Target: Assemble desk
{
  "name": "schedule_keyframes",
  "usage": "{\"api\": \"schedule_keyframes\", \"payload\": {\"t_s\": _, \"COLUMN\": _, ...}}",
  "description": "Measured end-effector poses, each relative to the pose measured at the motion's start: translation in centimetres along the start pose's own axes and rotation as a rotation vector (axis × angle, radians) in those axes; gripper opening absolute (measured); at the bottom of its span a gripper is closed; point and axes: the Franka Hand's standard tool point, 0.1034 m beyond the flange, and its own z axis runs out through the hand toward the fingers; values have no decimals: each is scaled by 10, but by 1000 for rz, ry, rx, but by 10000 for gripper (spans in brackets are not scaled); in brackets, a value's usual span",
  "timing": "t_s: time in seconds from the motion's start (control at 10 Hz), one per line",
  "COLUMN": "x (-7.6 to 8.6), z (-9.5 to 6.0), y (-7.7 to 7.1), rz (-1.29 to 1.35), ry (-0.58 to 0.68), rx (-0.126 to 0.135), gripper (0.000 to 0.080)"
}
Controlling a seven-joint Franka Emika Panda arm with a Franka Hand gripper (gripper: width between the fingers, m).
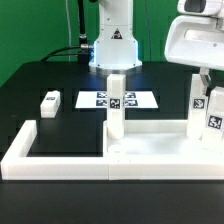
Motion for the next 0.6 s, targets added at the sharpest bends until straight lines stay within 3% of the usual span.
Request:
{"api": "schedule_keyframes", "payload": {"t_s": 0.1, "x": 2, "z": 1, "y": 3, "rz": 178, "ry": -15, "rx": 9, "gripper": 288}}
{"api": "schedule_keyframes", "payload": {"t_s": 0.2, "x": 7, "z": 2, "y": 8, "rz": 367, "ry": -59, "rx": 36, "gripper": 288}}
{"api": "schedule_keyframes", "payload": {"t_s": 0.4, "x": 5, "z": 2, "y": 6, "rz": 660, "ry": -99, "rx": 44, "gripper": 290}}
{"api": "schedule_keyframes", "payload": {"t_s": 0.5, "x": 4, "z": 3, "y": 7, "rz": 823, "ry": -138, "rx": 82, "gripper": 292}}
{"api": "schedule_keyframes", "payload": {"t_s": 0.6, "x": 4, "z": 2, "y": 8, "rz": 858, "ry": -142, "rx": 82, "gripper": 292}}
